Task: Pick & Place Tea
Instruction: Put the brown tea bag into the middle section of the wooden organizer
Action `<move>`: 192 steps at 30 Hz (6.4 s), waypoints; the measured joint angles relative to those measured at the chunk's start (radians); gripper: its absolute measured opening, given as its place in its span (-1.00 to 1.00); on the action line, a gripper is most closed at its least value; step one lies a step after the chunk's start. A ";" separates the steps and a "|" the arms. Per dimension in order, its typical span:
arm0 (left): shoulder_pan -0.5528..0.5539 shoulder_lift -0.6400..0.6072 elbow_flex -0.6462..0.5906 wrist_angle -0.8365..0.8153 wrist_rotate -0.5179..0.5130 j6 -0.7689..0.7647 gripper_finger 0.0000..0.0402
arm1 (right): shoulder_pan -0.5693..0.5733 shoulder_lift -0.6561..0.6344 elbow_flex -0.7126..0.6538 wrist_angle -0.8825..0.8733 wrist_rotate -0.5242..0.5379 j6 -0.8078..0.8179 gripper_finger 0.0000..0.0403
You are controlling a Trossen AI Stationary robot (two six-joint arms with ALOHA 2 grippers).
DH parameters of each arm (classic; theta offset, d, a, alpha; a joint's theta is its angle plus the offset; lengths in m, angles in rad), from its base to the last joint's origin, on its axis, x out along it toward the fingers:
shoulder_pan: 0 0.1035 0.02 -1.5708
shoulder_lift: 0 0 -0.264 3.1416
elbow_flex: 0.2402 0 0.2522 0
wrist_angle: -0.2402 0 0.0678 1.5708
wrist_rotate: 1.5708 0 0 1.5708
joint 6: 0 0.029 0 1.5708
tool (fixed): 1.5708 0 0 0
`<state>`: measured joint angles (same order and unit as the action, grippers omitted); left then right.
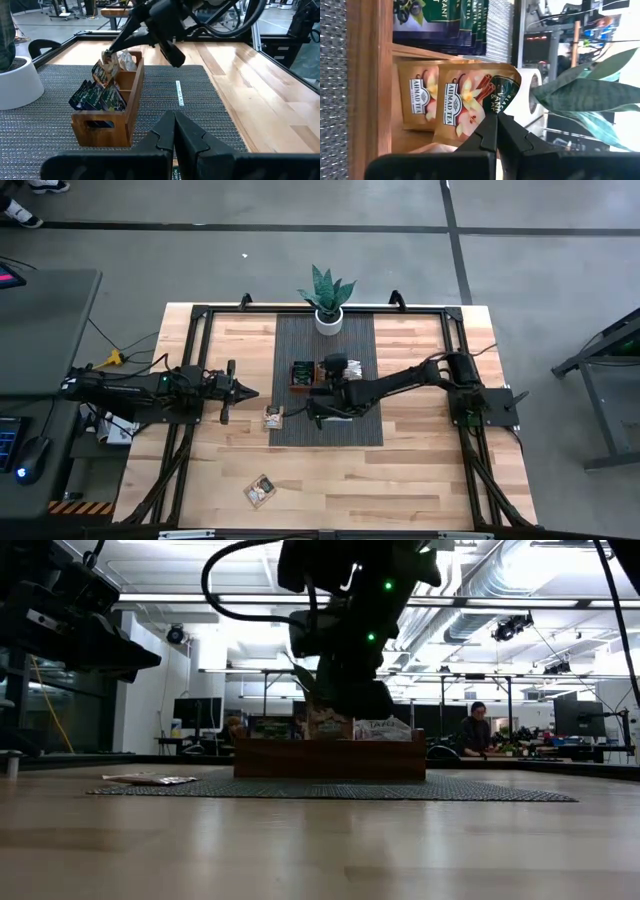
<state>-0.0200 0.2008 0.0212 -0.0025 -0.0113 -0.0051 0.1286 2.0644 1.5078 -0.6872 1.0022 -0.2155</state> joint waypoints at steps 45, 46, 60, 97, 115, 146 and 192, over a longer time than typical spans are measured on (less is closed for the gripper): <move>0.000 0.000 0.000 0.000 0.000 0.000 -1.00 | -0.008 -0.064 0.000 -0.059 -0.210 0.074 -0.04; 0.000 0.000 0.000 0.000 0.000 0.000 -1.00 | -0.005 -0.079 0.000 -0.080 -0.227 0.095 -0.03; 0.000 0.000 0.000 0.000 0.000 0.000 -1.00 | 0.011 -0.513 -0.543 0.334 -0.623 0.241 -0.14; 0.000 0.000 0.000 0.000 0.000 0.000 -1.00 | -0.065 -1.563 -1.449 0.994 -0.779 0.259 -0.24; 0.000 0.000 0.000 0.000 0.000 0.000 -1.00 | -0.114 -1.702 -1.498 0.906 -0.818 0.241 -0.24; 0.000 0.000 0.000 0.000 0.000 0.000 -1.00 | -0.135 -1.699 -1.498 0.893 -0.819 0.241 -0.24; 0.000 0.064 0.191 -0.252 -0.080 -0.074 -0.83 | -0.135 -1.699 -1.499 0.893 -0.819 0.241 -0.22</move>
<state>-0.0196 0.2653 0.2122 -0.2549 -0.0910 -0.0793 -0.0067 0.3653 0.0090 0.2058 0.1837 0.0258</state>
